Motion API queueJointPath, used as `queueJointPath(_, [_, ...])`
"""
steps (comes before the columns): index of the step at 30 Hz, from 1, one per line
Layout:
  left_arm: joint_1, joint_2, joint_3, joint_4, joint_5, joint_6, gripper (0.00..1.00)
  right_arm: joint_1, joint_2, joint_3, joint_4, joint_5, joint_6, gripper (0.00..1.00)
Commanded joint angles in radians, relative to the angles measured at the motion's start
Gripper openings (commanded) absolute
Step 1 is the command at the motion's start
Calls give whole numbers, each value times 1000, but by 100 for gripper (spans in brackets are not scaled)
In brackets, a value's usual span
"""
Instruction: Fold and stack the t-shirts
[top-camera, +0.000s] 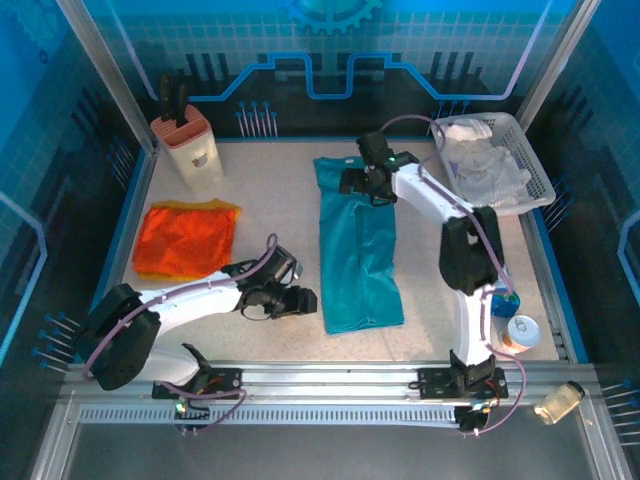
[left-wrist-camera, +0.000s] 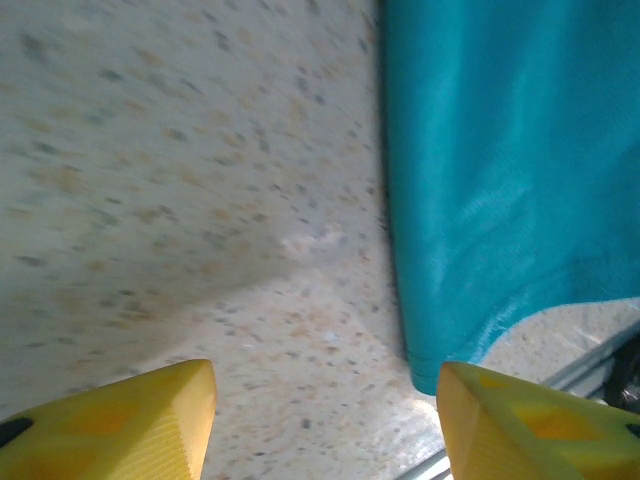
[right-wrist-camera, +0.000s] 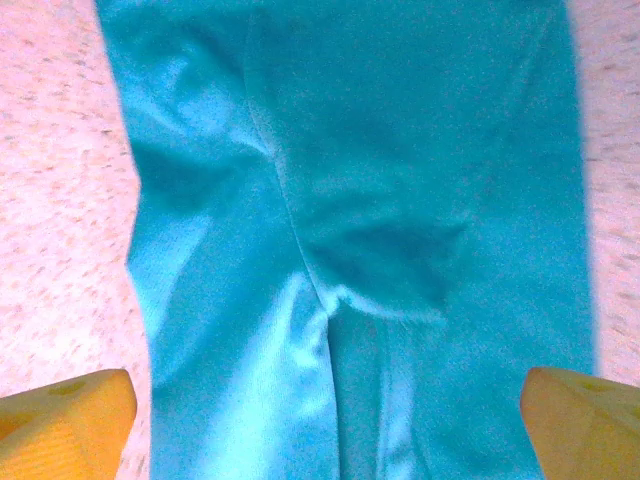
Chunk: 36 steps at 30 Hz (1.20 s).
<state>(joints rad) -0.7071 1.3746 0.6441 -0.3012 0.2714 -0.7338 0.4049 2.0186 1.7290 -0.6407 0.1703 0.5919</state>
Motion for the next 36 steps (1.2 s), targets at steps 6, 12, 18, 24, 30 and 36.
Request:
queueJointPath(6, [-84, 104, 26, 99, 46, -126, 61, 5, -455, -594, 420, -103, -22, 100])
queueJointPath(12, [-140, 157, 69, 94, 57, -171, 54, 8, -538, -706, 247, -78, -4, 99])
queueJointPath(18, [-167, 169, 70, 99, 63, -212, 47, -30, -648, -900, 260, -177, 34, 90])
queueJointPath(24, [-175, 198, 76, 106, 62, -220, 42, -49, -742, -996, 211, -203, 45, 81])
queueJointPath(30, [-177, 235, 97, 123, 54, -222, 36, -58, -814, -1081, 103, -243, 74, 76])
queueJointPath(36, [-176, 248, 123, 112, 52, -208, 33, -59, -877, -1150, -13, -287, 124, 67])
